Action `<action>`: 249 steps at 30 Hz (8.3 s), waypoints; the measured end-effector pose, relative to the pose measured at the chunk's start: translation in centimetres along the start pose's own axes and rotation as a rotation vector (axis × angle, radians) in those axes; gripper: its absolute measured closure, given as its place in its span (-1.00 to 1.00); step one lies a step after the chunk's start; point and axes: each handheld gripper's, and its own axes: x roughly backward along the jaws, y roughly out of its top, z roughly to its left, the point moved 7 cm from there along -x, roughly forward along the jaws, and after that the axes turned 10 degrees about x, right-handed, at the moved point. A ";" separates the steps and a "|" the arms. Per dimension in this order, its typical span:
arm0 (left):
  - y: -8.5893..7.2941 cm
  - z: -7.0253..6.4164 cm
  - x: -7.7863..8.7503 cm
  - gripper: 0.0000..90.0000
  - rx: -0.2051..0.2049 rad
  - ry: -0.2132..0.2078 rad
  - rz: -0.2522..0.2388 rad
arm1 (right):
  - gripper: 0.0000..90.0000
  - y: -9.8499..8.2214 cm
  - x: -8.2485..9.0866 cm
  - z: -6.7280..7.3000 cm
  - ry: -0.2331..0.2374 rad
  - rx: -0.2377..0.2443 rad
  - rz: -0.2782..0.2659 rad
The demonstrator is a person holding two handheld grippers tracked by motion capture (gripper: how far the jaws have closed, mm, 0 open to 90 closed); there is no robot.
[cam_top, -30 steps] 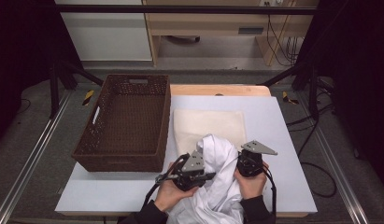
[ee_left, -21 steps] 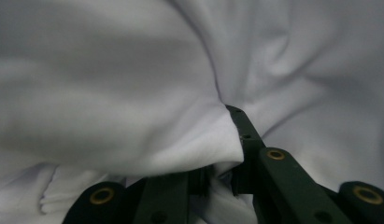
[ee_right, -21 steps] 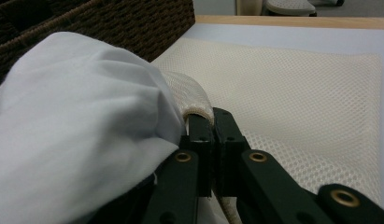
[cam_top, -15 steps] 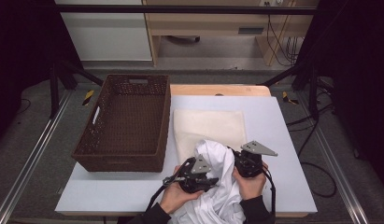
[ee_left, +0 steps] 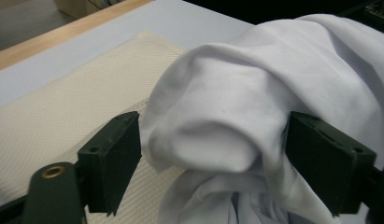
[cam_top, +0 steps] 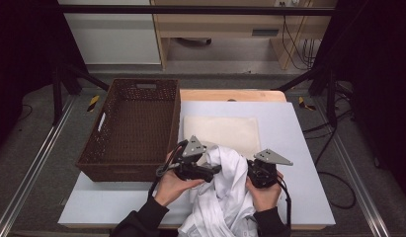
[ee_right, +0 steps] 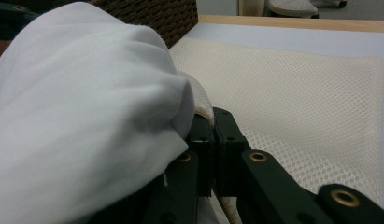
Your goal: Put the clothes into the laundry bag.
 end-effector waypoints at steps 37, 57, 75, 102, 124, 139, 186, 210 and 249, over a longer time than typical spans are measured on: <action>-1.9 -3.8 1.9 -0.31 -0.040 -0.044 -0.056 | 0.95 0.2 0.0 0.5 0.001 0.011 -0.012; -5.1 -6.3 -5.2 0.74 -0.110 -0.056 0.115 | 0.95 0.9 0.6 0.8 0.009 0.010 -0.040; -5.0 -0.3 -3.2 -0.87 0.057 0.018 0.116 | 0.95 0.6 0.4 1.0 0.015 0.022 -0.026; -5.1 -3.2 -5.8 0.51 -0.035 -0.003 0.185 | 0.96 1.3 1.0 1.7 0.056 0.025 -0.091; -7.4 -2.0 -0.2 0.39 0.011 0.080 0.195 | 0.95 1.0 1.3 1.2 0.041 0.045 -0.065; -5.3 -4.0 -3.6 0.84 -0.035 0.012 0.120 | 0.96 1.0 1.0 1.6 0.057 0.039 -0.082; -5.5 -4.0 -2.9 0.79 -0.035 0.028 0.160 | 0.96 1.1 1.0 2.1 0.077 0.053 -0.078; -8.0 -1.0 -0.2 0.16 0.020 0.093 0.181 | 0.95 1.3 1.8 1.6 0.078 0.044 -0.089; -4.2 -4.8 0.7 -0.21 -0.046 -0.005 0.027 | 0.95 1.6 2.0 1.6 0.093 0.044 -0.103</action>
